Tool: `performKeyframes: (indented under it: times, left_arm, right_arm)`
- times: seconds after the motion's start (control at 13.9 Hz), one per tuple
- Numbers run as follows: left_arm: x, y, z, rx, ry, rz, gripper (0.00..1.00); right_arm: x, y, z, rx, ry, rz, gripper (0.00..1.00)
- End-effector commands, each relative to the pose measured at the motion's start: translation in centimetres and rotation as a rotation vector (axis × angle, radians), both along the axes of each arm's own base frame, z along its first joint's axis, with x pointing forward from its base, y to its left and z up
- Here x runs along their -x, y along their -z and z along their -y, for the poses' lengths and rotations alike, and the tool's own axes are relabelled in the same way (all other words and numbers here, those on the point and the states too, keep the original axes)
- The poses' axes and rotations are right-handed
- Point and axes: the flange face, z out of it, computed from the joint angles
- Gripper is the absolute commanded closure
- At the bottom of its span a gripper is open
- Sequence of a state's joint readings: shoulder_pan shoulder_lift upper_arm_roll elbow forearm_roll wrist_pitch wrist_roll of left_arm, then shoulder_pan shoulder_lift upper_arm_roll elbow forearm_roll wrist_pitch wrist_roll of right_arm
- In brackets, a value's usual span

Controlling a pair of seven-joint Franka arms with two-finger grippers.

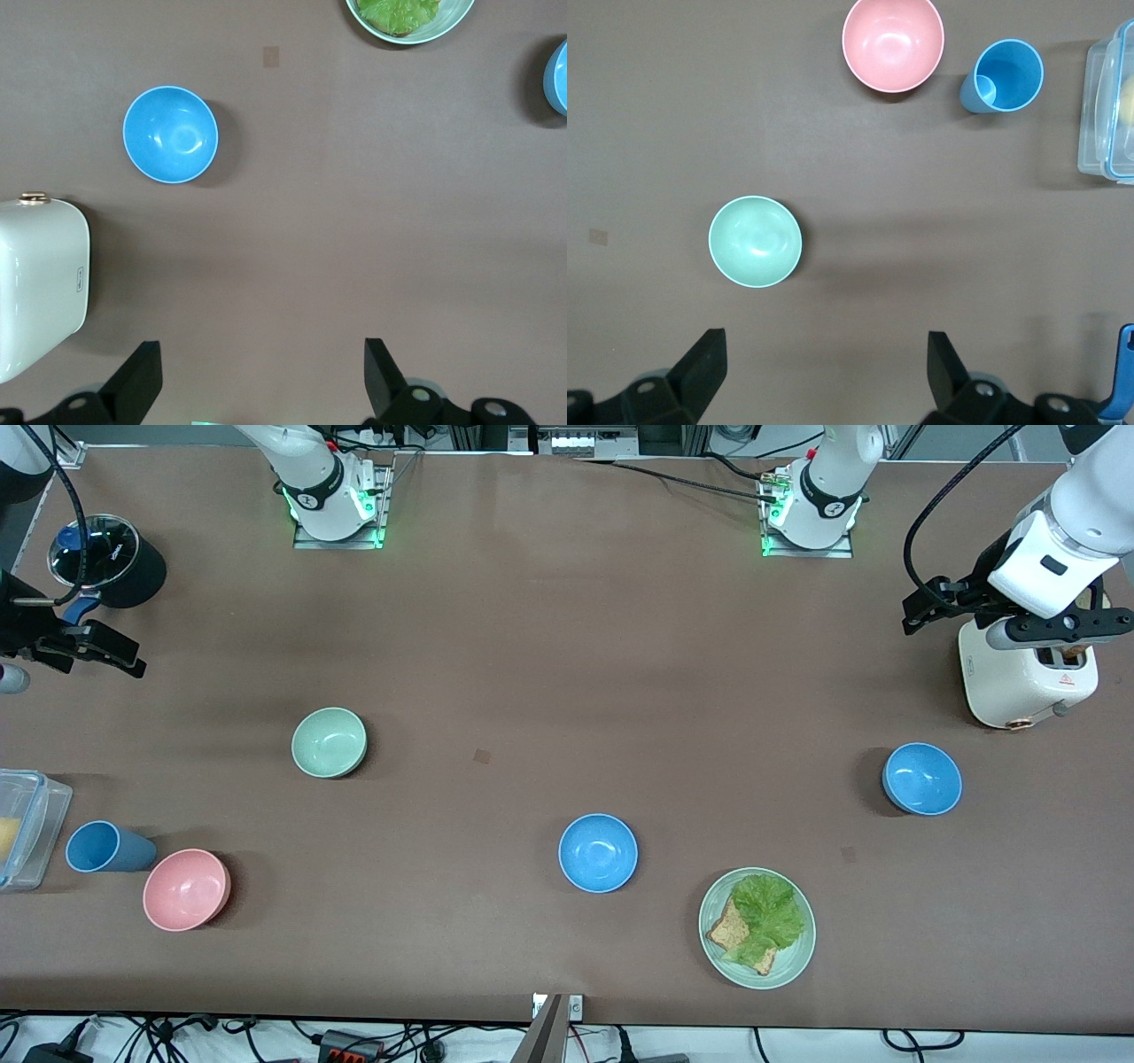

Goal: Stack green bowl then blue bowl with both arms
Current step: 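Reach the right gripper down to the mint-green bowl rim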

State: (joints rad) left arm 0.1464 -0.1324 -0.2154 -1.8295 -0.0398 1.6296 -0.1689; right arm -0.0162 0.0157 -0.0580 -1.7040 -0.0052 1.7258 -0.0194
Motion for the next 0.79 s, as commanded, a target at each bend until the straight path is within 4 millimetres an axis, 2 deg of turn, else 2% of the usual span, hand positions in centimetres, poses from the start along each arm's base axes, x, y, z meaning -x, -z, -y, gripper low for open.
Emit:
performKeyframes:
  times: [0.0, 0.22, 0.36, 0.43, 0.65, 0.72]
  left_arm:
    - [-0.1, -0.1, 0.3, 0.019, 0.012, -0.002, 0.0]
    - [-0.2, -0.1, 0.2, 0.019, 0.011, 0.001, 0.0]
    - [-0.2, -0.1, 0.2, 0.019, 0.009, 0.001, 0.0]
    - [-0.2, -0.1, 0.2, 0.019, 0.009, -0.002, 0.0]
    - [-0.2, 0.0, 0.0, 0.019, 0.006, -0.002, 0.0]
    - [-0.2, 0.0, 0.0, 0.019, 0.006, -0.002, 0.0]
  right_arm:
    - [0.2, -0.2, 0.1, 0.01, -0.018, 0.005, 0.0]
    - [0.1, -0.1, 0.1, 0.01, -0.02, 0.005, 0.0]
    - [-0.4, 1.0, 0.1, 0.011, -0.02, -0.01, 0.0]
    - [-1.0, 2.1, 0.1, 0.012, -0.02, -0.022, 0.0]
    - [-3.7, 8.5, -0.9, 0.012, -0.039, -0.079, 0.0]
    - [-4.5, 10.7, -2.0, 0.013, -0.048, -0.1, 0.0]
